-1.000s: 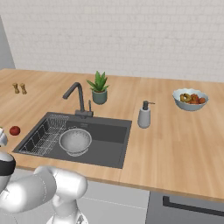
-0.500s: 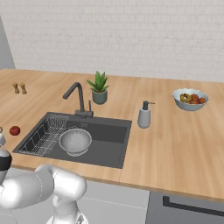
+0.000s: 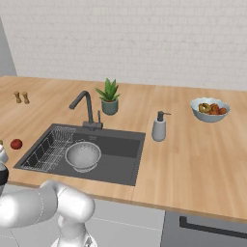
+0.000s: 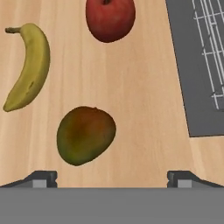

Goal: Put the colander in the sink, put the banana, apple, mango in the colander, and turn on the sink faucet and pour water over the colander.

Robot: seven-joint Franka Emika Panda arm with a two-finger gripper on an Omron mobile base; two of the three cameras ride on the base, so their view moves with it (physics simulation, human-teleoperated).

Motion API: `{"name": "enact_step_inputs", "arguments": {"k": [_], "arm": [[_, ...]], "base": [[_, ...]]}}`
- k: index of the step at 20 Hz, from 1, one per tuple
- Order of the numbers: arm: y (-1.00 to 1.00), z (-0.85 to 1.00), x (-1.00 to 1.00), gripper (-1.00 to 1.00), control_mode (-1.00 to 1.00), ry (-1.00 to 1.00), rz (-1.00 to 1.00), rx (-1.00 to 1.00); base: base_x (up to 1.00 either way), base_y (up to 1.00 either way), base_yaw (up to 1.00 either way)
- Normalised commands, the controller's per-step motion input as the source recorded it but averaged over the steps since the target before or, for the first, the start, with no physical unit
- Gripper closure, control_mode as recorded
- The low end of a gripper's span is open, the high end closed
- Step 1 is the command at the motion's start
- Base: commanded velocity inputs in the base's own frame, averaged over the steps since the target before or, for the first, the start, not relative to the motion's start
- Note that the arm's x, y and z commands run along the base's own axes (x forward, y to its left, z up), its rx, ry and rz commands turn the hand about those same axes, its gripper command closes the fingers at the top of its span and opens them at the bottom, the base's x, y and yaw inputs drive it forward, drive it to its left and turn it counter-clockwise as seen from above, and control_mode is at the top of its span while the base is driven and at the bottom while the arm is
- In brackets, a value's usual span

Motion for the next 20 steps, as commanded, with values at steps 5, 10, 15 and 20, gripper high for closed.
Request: {"name": "enact_step_inputs", "arguments": {"k": [5, 10, 15, 20], "arm": [[0.12, -0.03, 0.20, -1.00, -1.00, 0.05, -0.01, 0.00], [0.27, -0.01, 0.22, -1.00, -1.00, 0.05, -0.02, 0.00], [0.28, -0.09, 0.09, -1.00, -1.00, 0.02, -0.03, 0.00], [0.04, -0.31, 0.00, -1.00, -1.00, 0.00, -0.03, 0.00]], "base": [[0.00, 0.00, 0.00], [0.00, 0.00, 0.00], [0.00, 0.00, 0.00], [0.00, 0.00, 0.00]]}}
